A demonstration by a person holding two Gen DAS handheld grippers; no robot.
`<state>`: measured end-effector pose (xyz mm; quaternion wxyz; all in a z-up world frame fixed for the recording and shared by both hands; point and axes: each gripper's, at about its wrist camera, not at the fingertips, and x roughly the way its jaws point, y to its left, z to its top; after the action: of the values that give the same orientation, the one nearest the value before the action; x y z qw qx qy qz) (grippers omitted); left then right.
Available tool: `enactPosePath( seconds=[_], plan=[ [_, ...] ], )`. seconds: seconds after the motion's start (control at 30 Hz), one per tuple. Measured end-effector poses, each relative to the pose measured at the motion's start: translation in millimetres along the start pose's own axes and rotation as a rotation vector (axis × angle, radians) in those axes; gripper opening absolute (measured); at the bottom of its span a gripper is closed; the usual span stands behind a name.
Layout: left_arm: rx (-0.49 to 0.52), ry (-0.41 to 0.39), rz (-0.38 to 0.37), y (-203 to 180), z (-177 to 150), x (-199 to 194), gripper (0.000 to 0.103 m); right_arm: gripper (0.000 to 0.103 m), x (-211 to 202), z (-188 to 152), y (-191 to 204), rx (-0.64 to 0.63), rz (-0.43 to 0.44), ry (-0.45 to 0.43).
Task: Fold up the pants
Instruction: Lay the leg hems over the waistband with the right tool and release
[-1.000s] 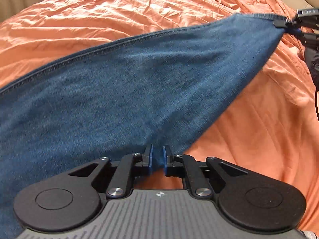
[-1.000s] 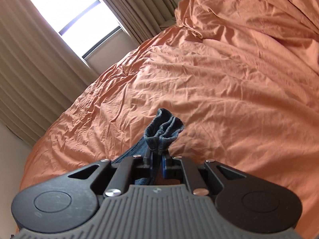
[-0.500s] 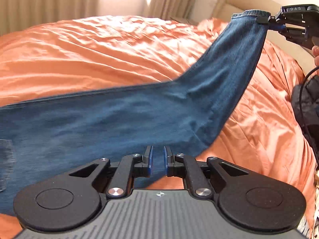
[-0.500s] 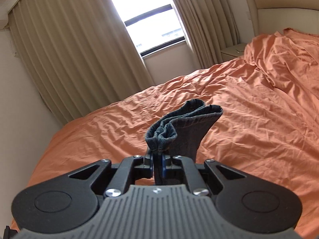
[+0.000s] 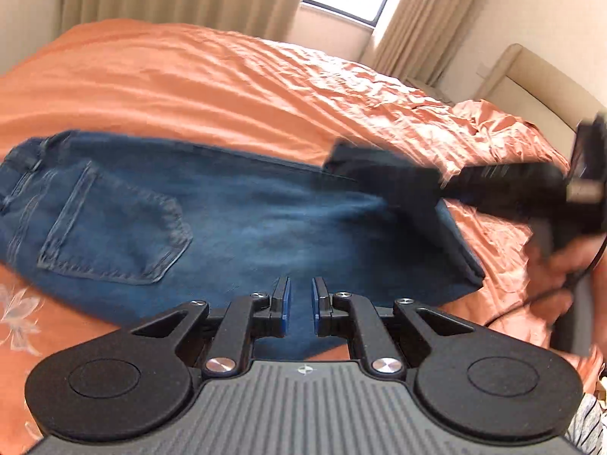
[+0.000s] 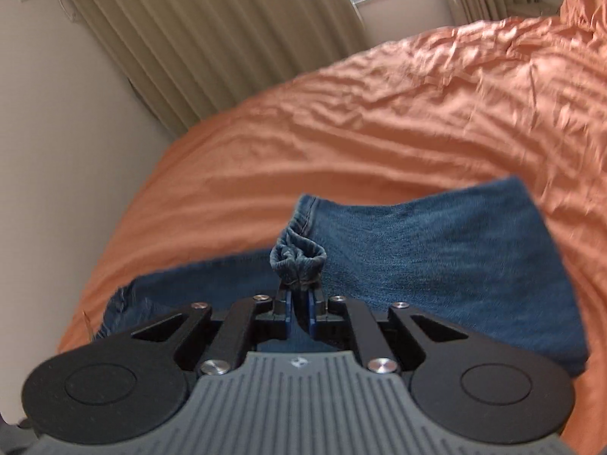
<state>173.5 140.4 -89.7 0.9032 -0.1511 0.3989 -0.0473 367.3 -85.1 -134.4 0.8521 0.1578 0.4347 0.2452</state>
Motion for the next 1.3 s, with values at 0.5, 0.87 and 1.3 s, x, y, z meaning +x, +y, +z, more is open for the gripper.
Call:
enactPosePath(
  seconds=[0.5, 0.87, 1.3],
  plan=[
    [-0.228, 0.045, -0.197, 33, 4, 46, 0.04, 0.047, 33, -52, -29, -0.044, 0.093, 0.073],
    [-0.361, 0.047, -0.214, 24, 51, 144, 0.045, 0.053, 16, -23, -76, -0.215, -0.155, -0.237],
    [-0.163, -0.09, -0.145, -6, 68, 156, 0.007, 0.035, 13, 13, -155, -0.013, -0.182, -0.26]
  ],
)
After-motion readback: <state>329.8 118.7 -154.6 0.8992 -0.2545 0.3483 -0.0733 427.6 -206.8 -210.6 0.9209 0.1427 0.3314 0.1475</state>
